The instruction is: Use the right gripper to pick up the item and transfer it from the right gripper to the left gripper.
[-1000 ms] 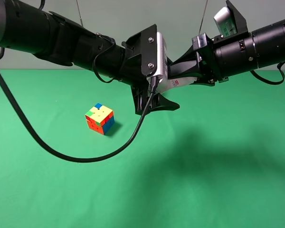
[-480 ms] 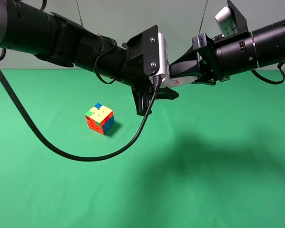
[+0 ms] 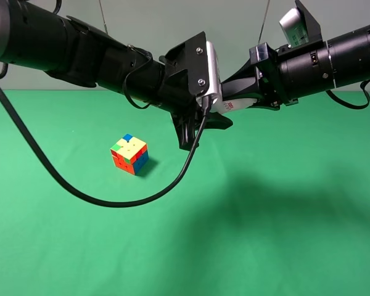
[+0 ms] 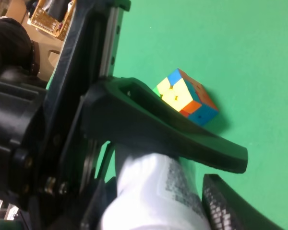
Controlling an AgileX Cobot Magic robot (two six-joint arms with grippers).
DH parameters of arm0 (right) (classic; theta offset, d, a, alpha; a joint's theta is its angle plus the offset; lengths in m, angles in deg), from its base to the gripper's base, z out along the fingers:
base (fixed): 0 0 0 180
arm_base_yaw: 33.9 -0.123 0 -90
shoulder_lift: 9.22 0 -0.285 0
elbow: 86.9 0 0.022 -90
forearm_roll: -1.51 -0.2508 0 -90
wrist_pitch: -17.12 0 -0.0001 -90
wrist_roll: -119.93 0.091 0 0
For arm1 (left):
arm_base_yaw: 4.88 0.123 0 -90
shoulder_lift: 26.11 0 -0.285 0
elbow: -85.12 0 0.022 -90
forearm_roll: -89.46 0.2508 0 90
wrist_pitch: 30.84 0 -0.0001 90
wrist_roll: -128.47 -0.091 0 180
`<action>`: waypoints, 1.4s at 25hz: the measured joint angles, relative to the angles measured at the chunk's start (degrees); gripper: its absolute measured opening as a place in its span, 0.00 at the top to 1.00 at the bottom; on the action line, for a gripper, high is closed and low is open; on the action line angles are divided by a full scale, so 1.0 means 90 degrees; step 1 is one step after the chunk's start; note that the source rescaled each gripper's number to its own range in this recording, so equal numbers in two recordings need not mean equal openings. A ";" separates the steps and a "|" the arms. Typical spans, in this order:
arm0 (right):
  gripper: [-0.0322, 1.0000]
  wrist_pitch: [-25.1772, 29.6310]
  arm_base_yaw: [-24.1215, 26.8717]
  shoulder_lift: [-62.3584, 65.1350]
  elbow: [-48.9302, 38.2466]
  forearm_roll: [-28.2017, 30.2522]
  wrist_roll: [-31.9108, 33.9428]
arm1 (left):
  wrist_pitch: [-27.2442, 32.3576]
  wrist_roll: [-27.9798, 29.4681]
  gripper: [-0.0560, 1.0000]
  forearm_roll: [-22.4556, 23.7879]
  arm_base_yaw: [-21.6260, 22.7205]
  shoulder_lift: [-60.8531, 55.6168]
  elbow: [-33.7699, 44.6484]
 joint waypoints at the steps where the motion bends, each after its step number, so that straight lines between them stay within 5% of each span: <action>1: 0.91 -0.0002 0.0000 0.0000 0.0000 -0.0014 0.0018 | -0.0007 0.0044 0.92 0.0000 0.0001 0.0000 0.0000; 8: 0.89 -0.0069 0.0000 0.0000 0.0000 -0.0047 0.0062 | -0.0081 0.0204 0.92 -0.0006 -0.0014 0.0000 0.0000; 10: 0.67 -0.0002 0.0000 0.0012 0.0000 -0.0093 0.0136 | -0.0279 0.0226 0.93 -0.0014 -0.0006 0.0008 0.0000; 12: 0.33 0.0058 0.0000 0.0022 0.0000 -0.0098 0.0154 | -0.0443 0.0231 0.93 -0.0029 0.0008 0.0034 0.0000; 15: 0.13 0.0030 0.0000 0.0022 0.0000 -0.0113 0.0154 | -0.0485 0.0243 0.94 -0.0029 0.0008 0.0039 0.0000; 28: 0.00 -0.1032 0.0000 0.0613 0.0000 0.0094 0.0191 | -0.0573 0.0245 0.94 -0.0035 0.0008 0.0039 0.0000; 35: 0.00 -0.2235 -0.0006 0.1306 0.0000 0.1129 0.0764 | -0.0581 0.0245 0.94 -0.0035 0.0008 0.0039 0.0000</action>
